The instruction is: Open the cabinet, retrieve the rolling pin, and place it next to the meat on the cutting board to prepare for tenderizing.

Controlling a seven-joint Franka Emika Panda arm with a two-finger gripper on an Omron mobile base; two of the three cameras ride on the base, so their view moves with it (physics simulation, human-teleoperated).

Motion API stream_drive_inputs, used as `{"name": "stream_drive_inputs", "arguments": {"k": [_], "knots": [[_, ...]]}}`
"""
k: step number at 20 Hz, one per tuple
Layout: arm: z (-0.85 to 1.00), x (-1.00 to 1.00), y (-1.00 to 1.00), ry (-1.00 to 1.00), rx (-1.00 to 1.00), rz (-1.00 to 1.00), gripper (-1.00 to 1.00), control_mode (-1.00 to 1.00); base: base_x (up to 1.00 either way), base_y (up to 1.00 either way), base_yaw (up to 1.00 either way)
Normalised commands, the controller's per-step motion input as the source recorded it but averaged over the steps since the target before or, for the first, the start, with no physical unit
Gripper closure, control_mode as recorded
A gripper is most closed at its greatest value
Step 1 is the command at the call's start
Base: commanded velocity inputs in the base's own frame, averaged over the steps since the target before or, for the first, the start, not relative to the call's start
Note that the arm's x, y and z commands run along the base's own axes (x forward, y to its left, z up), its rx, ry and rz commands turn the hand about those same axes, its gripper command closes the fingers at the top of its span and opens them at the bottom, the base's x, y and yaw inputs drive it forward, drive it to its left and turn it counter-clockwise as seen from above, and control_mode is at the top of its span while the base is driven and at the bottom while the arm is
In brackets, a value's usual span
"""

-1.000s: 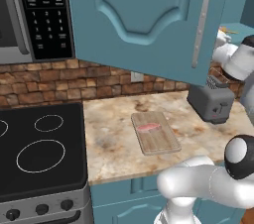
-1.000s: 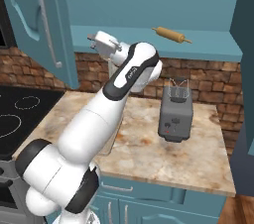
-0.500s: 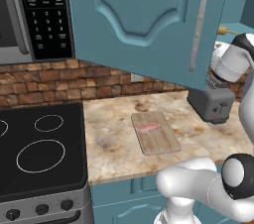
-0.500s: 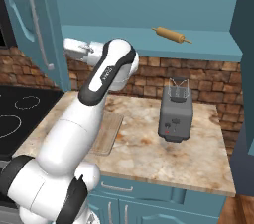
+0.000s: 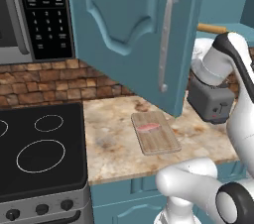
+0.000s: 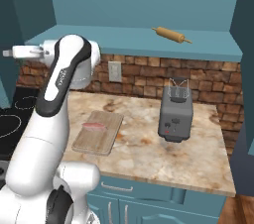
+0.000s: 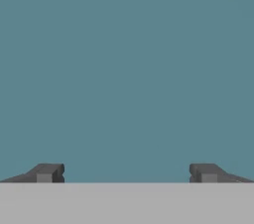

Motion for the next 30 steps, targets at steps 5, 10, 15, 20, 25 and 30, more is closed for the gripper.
{"name": "stream_drive_inputs", "arguments": {"k": [5,10,15,20,25,30], "knots": [[0.00,-0.16,1.00,-0.01,-0.07,0.07,-1.00,-1.00,0.00,0.00,0.00],[-0.03,-0.01,1.00,-0.03,-0.06,0.04,-1.00,-1.00,0.00,0.00,0.00],[-0.10,0.00,1.00,-0.07,-0.07,0.01,-1.00,-1.00,0.00,0.00,0.00],[-0.08,0.04,0.79,-0.09,-0.08,0.00,-1.00,-1.00,0.00,0.00,0.00],[0.00,0.03,-0.03,-0.07,-0.02,0.00,-1.00,-1.00,0.00,0.00,0.00],[0.00,-0.07,-0.62,-0.18,0.00,0.00,-1.00,-1.00,0.00,0.00,0.00]]}}
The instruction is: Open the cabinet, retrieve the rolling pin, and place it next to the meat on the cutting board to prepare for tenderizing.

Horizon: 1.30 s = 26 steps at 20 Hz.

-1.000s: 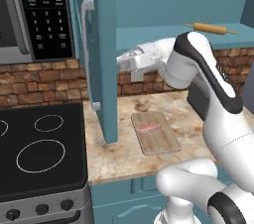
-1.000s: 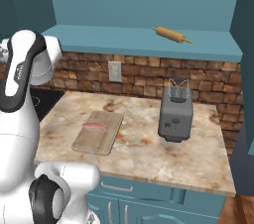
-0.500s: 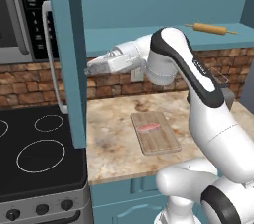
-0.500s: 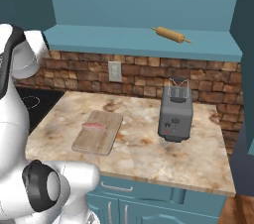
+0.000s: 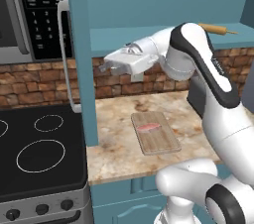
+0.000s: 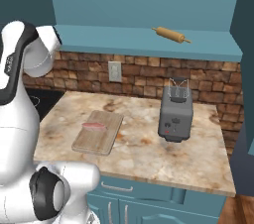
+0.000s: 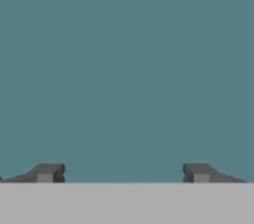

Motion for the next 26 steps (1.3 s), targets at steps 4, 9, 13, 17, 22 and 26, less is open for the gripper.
{"name": "stream_drive_inputs", "arguments": {"k": [4,9,13,17,22,26], "knots": [[0.00,-0.12,-0.64,-0.20,-0.01,-0.04,-1.00,-1.00,0.00,0.00,0.00],[0.08,-0.04,-0.67,-0.20,-0.06,-0.10,-1.00,-1.00,0.00,0.00,0.00],[0.22,0.03,-0.66,-0.14,-0.07,-0.16,-1.00,-1.00,0.00,0.00,0.00],[0.31,0.13,-0.62,-0.10,-0.08,-0.21,-1.00,-1.00,0.00,0.00,0.00],[0.25,0.05,-0.70,-0.07,-0.06,-0.25,-1.00,-1.00,0.00,0.00,0.00],[0.14,0.00,-0.75,-0.07,-0.03,-0.27,-1.00,-1.00,0.00,0.00,0.00]]}}
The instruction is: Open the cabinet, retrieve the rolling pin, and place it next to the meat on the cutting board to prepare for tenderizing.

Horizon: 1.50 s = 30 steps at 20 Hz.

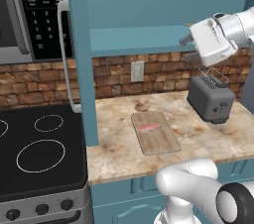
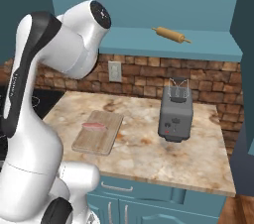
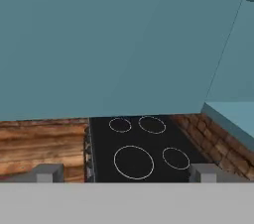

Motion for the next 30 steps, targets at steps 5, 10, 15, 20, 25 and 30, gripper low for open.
{"name": "stream_drive_inputs", "arguments": {"k": [5,10,15,20,25,30], "knots": [[0.02,0.00,-0.74,-0.11,-0.02,-0.24,-1.00,-1.00,0.00,0.00,0.00],[0.00,0.09,-0.73,-0.10,-0.02,-0.23,-1.00,-1.00,0.00,0.00,0.00],[0.00,0.35,-0.67,-0.09,-0.04,-0.22,-1.00,-1.00,0.00,0.00,0.00],[0.00,0.49,-0.63,-0.05,-0.04,-0.19,-1.00,-1.00,0.00,0.00,0.00],[0.00,0.52,-0.61,-0.01,-0.02,-0.17,-1.00,-1.00,0.00,0.00,0.00],[0.00,0.57,-0.58,0.00,0.00,-0.10,-1.00,-1.00,0.00,0.00,0.00]]}}
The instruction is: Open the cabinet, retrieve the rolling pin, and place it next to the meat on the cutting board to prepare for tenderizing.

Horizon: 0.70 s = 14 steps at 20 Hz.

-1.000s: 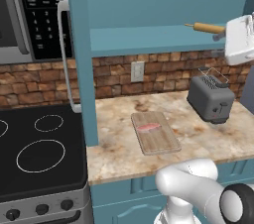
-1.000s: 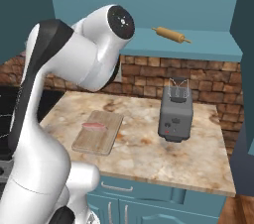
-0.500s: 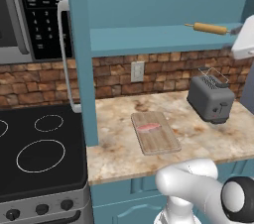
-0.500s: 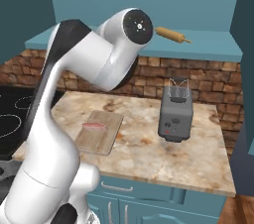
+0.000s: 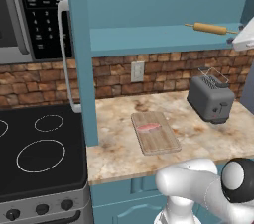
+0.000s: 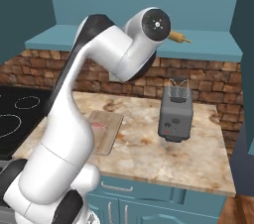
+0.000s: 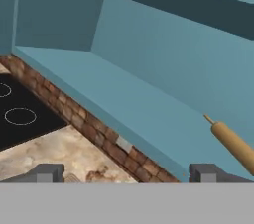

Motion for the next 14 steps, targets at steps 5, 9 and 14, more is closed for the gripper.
{"name": "stream_drive_inputs", "arguments": {"k": [5,9,14], "knots": [[0.00,0.67,-0.49,0.00,0.00,-0.04,-1.00,-1.00,0.00,0.00,0.00],[0.00,0.60,-0.36,0.00,0.00,0.00,-1.00,-1.00,0.00,0.00,0.00],[0.00,0.31,-0.23,0.00,-0.02,-0.01,-1.00,-1.00,0.00,0.00,0.00]]}}
